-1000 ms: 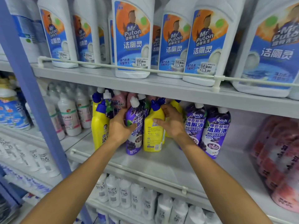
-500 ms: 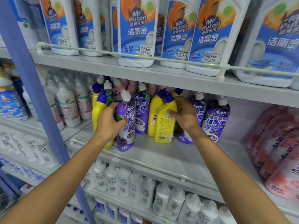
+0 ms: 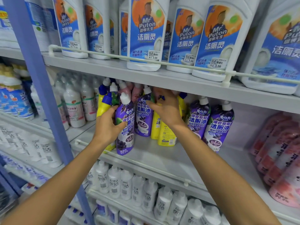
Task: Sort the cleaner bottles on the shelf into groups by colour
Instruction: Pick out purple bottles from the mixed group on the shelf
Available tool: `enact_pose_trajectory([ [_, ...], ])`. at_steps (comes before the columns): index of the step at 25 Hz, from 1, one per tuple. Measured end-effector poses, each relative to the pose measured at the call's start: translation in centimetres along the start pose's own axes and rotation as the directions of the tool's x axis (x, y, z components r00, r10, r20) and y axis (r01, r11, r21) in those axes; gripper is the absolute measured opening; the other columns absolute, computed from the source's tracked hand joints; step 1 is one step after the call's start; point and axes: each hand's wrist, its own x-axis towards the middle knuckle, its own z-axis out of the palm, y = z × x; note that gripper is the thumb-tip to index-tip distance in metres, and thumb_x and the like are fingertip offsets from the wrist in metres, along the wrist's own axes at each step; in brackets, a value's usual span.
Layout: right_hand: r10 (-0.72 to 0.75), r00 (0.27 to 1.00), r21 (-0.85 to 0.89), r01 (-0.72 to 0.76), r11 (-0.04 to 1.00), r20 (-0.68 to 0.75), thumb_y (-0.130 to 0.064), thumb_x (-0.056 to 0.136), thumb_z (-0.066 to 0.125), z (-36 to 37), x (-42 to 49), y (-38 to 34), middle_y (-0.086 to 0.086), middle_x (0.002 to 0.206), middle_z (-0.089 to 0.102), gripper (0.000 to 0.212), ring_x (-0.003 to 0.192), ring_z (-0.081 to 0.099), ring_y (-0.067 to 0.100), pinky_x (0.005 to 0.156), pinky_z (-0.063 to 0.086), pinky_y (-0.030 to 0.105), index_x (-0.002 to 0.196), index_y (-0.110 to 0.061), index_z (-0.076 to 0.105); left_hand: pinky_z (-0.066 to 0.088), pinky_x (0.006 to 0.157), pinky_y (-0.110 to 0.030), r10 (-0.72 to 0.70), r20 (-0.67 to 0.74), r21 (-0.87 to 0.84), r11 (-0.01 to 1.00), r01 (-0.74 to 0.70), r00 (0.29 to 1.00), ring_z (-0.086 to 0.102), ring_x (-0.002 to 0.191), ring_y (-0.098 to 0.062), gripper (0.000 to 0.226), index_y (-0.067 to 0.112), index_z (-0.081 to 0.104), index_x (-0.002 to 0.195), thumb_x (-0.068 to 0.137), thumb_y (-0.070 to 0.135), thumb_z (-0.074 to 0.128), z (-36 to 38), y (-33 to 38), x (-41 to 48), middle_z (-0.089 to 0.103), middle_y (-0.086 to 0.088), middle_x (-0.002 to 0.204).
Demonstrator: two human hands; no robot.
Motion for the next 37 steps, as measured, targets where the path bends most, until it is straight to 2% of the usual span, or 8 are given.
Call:
enact_pose_trajectory([
  [4,0.007,0.987,-0.289,0.04,0.956,0.16,-0.024,0.077,0.087,3.8,3.4,1.0,0.013,0.138,0.057,0.072,0.129,0.049,0.028,0.104,0.037,0.027,0.14,-0.01,0.056,0.057,0.09,-0.034,-0.005,-0.021,-0.002,1.0,0.004,1.0,0.071,0.095,-0.017,0.063,0.013,0.057,0.135,0.078,0.008,0.084,-0.1,0.2,-0.2,0.073,0.001,0.107],
  [11,0.142,0.978,-0.452,-0.06,0.89,0.15,-0.041,0.074,0.085,5.8,6.1,3.5,0.011,0.127,0.066,0.067,0.117,0.061,0.033,0.09,0.052,0.036,0.131,-0.015,0.061,0.059,0.091,-0.044,0.003,-0.006,-0.003,1.0,-0.003,1.0,0.071,0.101,-0.018,0.069,0.02,0.052,0.138,0.076,0.025,0.082,0.1,-0.6,-0.3,0.072,0.001,0.115],
  [14,0.15,0.976,-0.351,-0.088,0.932,0.155,-0.039,0.073,0.086,5.7,4.4,3.0,0.007,0.112,0.071,0.054,0.103,0.066,0.028,0.078,0.049,0.03,0.117,-0.014,0.066,0.059,0.09,-0.045,0.003,-0.012,0.001,1.0,-0.003,1.0,0.071,0.101,-0.018,0.071,0.022,0.052,0.137,0.072,0.036,0.076,0.1,-0.7,-0.2,0.073,0.002,0.115],
  [17,0.143,0.974,-0.176,-0.111,0.978,0.178,-0.027,0.076,0.088,4.7,1.1,2.2,0.004,0.117,0.072,0.06,0.106,0.067,0.023,0.087,0.052,0.029,0.128,-0.015,0.061,0.059,0.09,-0.044,-0.011,0.0,-0.005,1.0,0.011,1.0,0.071,0.1,-0.017,0.069,0.022,0.052,0.135,0.072,0.034,0.079,0.1,-0.9,0.0,0.073,0.004,0.112],
  [21,0.062,0.965,-0.192,-0.013,0.981,0.254,-0.027,0.078,0.088,0.4,-1.2,0.9,0.002,0.119,0.069,0.062,0.105,0.062,0.016,0.09,0.049,0.027,0.133,-0.015,0.06,0.059,0.09,-0.044,-0.062,0.086,-0.121,0.99,0.072,0.994,0.072,0.097,-0.014,0.063,0.03,0.056,0.126,0.069,0.026,0.083,0.5,-0.6,0.4,0.075,0.006,0.107],
  [26,0.178,0.921,-0.233,-0.099,0.967,0.346,-0.037,0.082,0.084,-7.4,-4.0,0.7,-0.008,0.126,0.063,0.071,0.113,0.057,0.011,0.089,0.047,0.025,0.143,-0.022,0.051,0.059,0.087,-0.03,0.015,0.337,-0.269,0.96,0.081,0.941,0.07,0.095,-0.011,0.055,0.018,0.057,0.129,0.082,0.005,0.081,3.3,1.8,0.5,0.074,0.001,0.11],
  [33,0.397,0.915,-0.135,-0.385,0.913,0.076,-0.054,0.064,0.088,-18.5,-8.8,4.8,-0.005,0.128,0.066,0.082,0.12,0.061,0.013,0.099,0.053,0.031,0.132,-0.025,0.053,0.056,0.091,-0.025,0.118,0.595,-0.411,0.895,0.174,0.795,0.066,0.116,-0.017,0.059,0.018,0.053,0.14,0.087,0.005,0.076,12.5,5.6,0.0,0.069,-0.002,0.129],
  [37,0.482,0.867,0.061,-0.478,0.876,-0.13,-0.018,0.073,0.09,-21.6,-13.3,6.8,0.006,0.118,0.07,0.059,0.101,0.068,0.009,0.086,0.055,0.024,0.121,-0.015,0.056,0.054,0.099,-0.031,0.188,0.602,-0.501,0.846,0.184,0.776,0.066,0.117,-0.017,0.057,0.017,0.055,0.136,0.085,0.009,0.079,17.9,7.9,-1.2,0.07,-0.004,0.127],
])
